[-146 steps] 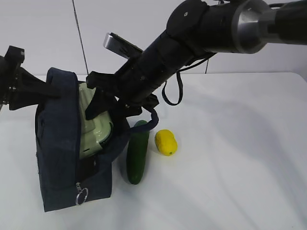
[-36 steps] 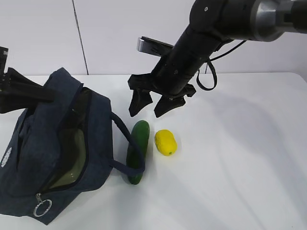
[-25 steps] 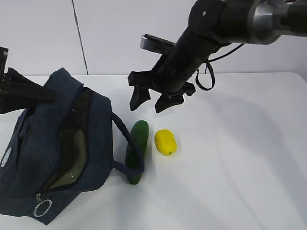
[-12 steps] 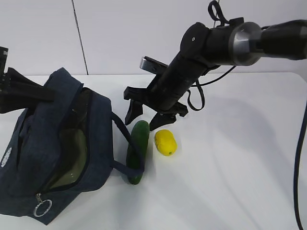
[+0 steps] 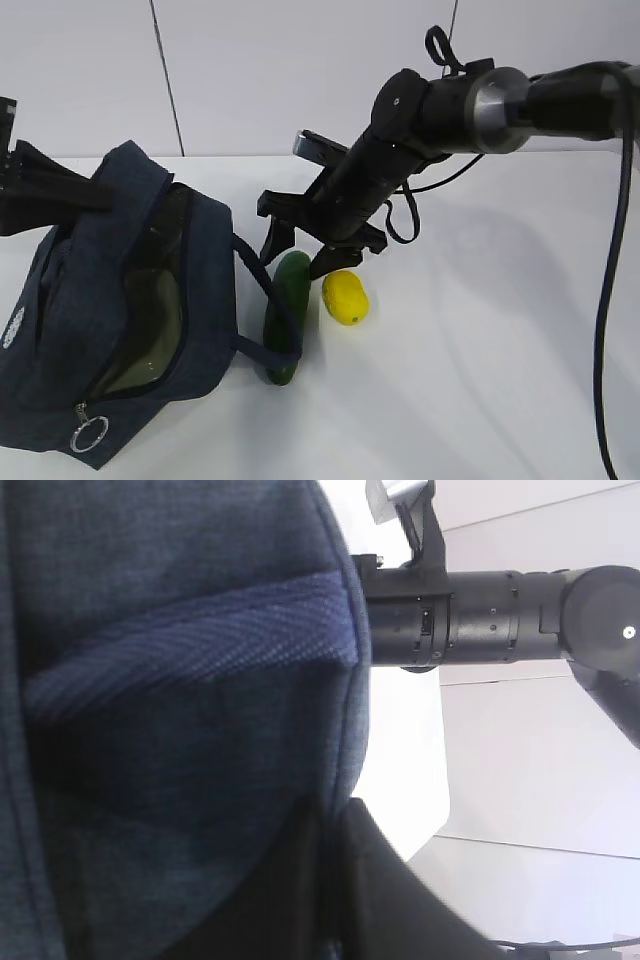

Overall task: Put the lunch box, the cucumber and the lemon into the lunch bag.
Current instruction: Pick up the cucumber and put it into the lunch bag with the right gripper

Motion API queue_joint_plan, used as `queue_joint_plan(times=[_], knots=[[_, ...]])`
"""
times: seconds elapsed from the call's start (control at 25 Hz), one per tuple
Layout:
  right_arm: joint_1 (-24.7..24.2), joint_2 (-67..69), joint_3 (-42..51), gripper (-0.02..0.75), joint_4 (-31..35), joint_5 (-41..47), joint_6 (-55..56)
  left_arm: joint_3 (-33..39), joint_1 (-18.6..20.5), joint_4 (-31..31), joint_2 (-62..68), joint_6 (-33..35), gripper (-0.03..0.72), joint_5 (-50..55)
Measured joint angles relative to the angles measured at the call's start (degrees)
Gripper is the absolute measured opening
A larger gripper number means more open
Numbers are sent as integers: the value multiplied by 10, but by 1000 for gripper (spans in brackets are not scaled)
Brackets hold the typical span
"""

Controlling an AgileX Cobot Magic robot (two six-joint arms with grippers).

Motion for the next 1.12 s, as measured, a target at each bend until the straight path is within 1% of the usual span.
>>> queue_joint_plan(times=[0.32,1.12], knots=[[0,1,0,522,-22,-6,0,0,0,-4,0,2,1,0],[0,9,0,522,-23,-9,0,0,0,-5,0,4,1,-2]])
